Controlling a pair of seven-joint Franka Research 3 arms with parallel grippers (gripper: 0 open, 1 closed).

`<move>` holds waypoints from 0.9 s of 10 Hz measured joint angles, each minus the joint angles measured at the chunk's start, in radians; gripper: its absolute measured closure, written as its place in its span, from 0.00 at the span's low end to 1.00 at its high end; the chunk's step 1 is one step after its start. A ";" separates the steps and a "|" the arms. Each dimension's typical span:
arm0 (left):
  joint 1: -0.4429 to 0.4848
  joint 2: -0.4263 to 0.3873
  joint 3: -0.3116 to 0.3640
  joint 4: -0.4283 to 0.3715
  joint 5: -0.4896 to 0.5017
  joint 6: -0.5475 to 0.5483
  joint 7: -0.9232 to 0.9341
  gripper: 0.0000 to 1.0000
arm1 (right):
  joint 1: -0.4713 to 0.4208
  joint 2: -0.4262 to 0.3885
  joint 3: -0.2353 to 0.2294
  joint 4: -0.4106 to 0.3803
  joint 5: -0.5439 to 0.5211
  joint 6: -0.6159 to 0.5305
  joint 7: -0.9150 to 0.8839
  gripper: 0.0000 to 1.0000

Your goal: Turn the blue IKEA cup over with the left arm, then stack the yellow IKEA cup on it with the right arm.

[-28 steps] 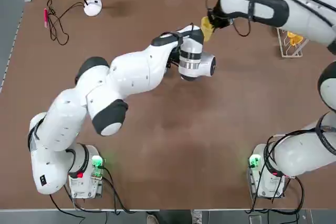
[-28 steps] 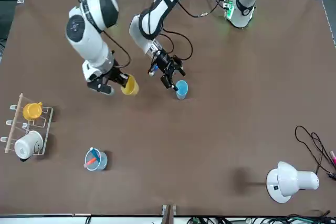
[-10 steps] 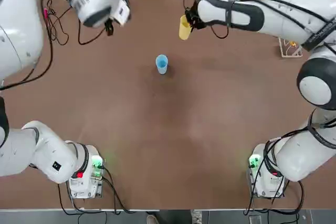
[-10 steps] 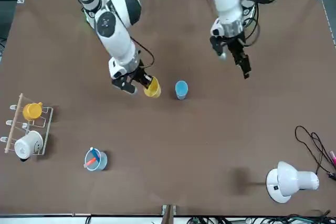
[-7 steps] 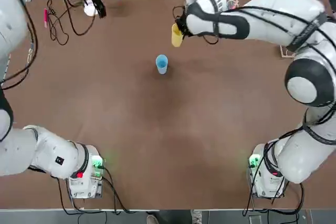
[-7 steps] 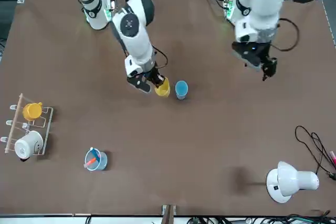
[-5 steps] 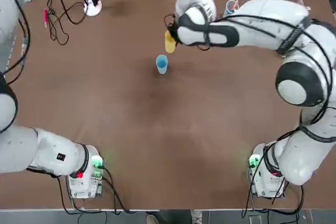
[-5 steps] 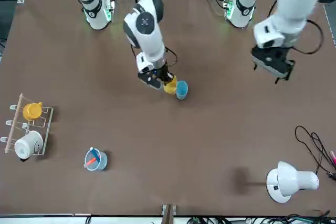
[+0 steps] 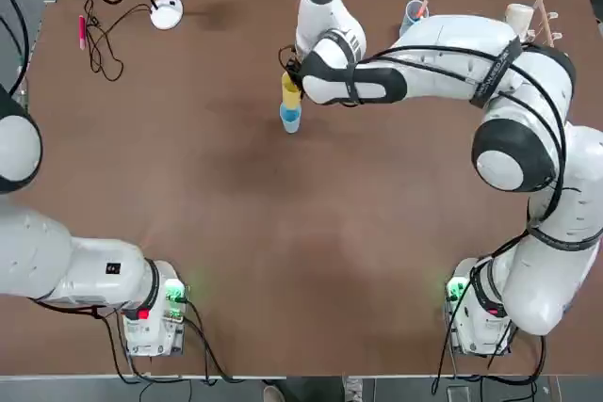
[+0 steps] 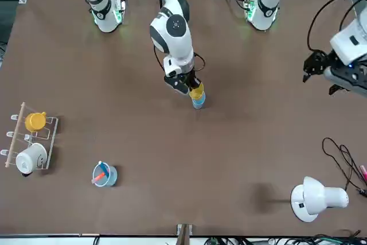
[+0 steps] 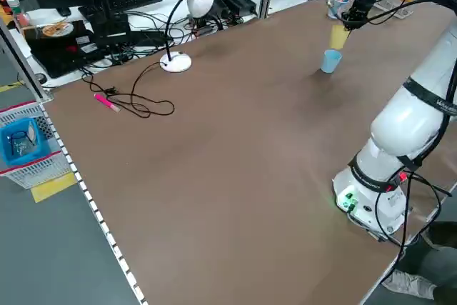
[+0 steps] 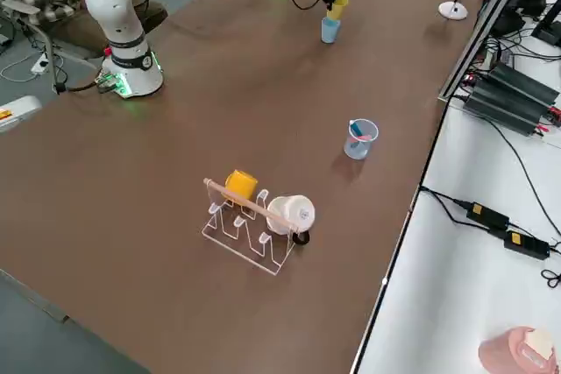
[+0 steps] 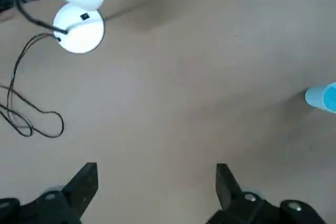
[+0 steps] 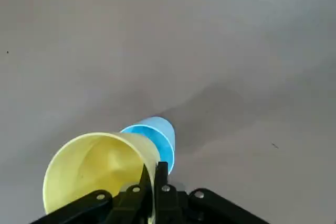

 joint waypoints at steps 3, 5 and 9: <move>0.007 0.035 -0.002 0.012 0.000 0.000 -0.157 0.01 | 0.009 0.026 0.001 0.001 -0.005 0.031 0.018 0.96; 0.022 0.035 0.001 0.032 0.000 0.000 -0.201 0.01 | 0.019 0.034 0.009 0.002 -0.030 0.033 0.045 0.96; 0.078 0.035 -0.002 0.092 0.015 -0.028 -0.213 0.01 | 0.025 0.038 0.019 0.002 -0.037 0.034 0.064 0.96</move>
